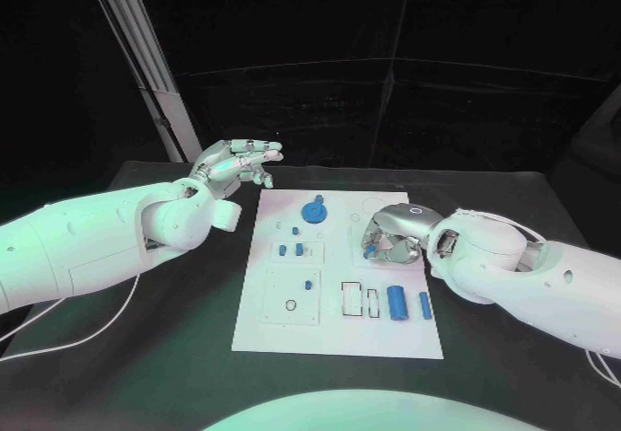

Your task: Assemble the parts on the task board

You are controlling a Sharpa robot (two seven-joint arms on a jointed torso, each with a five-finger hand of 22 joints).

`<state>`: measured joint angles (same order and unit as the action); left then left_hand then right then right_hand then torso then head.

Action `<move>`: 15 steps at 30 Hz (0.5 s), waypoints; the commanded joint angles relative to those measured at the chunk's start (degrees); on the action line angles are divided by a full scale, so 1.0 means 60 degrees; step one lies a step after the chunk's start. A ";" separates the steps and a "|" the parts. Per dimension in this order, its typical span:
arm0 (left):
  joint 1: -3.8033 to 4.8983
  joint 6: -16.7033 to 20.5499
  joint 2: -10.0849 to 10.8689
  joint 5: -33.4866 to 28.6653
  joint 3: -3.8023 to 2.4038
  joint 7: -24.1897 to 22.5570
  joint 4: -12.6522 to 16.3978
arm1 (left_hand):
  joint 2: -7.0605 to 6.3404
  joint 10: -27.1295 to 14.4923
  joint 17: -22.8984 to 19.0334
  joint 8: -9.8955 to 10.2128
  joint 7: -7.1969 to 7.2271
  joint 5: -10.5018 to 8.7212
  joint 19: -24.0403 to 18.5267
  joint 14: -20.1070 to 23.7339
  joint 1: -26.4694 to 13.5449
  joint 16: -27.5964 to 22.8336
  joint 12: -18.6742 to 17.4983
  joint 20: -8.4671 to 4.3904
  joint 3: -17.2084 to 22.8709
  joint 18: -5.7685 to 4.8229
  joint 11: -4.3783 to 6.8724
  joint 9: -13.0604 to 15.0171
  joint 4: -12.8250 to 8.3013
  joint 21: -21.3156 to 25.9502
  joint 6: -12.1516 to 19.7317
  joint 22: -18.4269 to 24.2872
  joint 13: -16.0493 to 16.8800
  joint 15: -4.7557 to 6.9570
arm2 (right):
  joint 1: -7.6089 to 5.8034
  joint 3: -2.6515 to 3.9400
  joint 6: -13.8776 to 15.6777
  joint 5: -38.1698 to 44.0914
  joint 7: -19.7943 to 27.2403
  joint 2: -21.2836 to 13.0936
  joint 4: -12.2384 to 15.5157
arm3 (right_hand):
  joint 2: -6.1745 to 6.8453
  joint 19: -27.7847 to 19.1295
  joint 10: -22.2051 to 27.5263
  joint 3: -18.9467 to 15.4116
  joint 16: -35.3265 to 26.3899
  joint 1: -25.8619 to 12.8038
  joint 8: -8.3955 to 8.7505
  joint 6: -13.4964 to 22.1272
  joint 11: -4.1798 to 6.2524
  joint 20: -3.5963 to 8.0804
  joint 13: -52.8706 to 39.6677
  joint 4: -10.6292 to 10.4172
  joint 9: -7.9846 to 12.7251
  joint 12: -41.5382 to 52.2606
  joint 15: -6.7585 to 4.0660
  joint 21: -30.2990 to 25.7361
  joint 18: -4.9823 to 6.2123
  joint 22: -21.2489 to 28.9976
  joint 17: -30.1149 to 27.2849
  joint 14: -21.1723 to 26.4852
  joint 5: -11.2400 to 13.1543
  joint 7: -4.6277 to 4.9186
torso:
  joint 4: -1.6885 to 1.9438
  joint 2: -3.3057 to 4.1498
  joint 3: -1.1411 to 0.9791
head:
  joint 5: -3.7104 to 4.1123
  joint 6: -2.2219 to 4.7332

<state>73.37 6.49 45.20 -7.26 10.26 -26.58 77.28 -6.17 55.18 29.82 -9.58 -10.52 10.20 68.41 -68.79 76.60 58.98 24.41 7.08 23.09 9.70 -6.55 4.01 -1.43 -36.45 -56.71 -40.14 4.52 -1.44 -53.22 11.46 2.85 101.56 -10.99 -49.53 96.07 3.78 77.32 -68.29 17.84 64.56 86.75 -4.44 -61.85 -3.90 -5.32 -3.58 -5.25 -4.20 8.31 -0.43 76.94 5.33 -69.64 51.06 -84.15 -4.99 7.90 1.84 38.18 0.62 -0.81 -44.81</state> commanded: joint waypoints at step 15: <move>0.0017 -0.0105 -0.0008 -0.0025 -0.0005 0.0033 -0.0036 | 0.0085 -0.0052 -0.0030 -0.0068 -0.0038 0.0013 -0.0054 0.0074 -0.0014 -0.0048 0.0060 0.0000 -0.0032 0.0129 -0.0010 -0.0008 -0.0064 0.0063 0.0022 0.0021 -0.0018 -0.0010 | 0.0012 -0.0015 0.0261 0.0512 -0.0050 0.0084 -0.0006 | 0.0275 0.0091 -0.0308 0.0743 0.0144 -0.0028 0.0076 -0.0226 -0.0015 -0.0011 -0.0036 0.0165 0.0021 -0.0312 -0.0062 0.0146 -0.0118 -0.0140 0.0055 -0.0024 0.0003 0.0013 | -0.0007 -0.0007 0.0009 | 0.0049 -0.0015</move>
<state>73.37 6.47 45.19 -7.26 10.26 -26.37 77.05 -6.17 55.18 29.69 -9.81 -10.52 10.20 68.41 -68.79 76.60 58.98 24.41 7.08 22.93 9.70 -6.55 4.01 -1.59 -36.45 -56.71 -40.07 4.47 -1.44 -53.15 11.40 3.20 103.74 -11.13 -49.00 95.88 4.93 77.48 -69.64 21.97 65.27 86.47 -4.14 -62.86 -4.19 -5.43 -3.65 -4.34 -4.07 6.75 -0.43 77.67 5.33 -70.37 51.30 -84.15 -4.78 8.07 1.80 38.15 0.65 -0.57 -44.89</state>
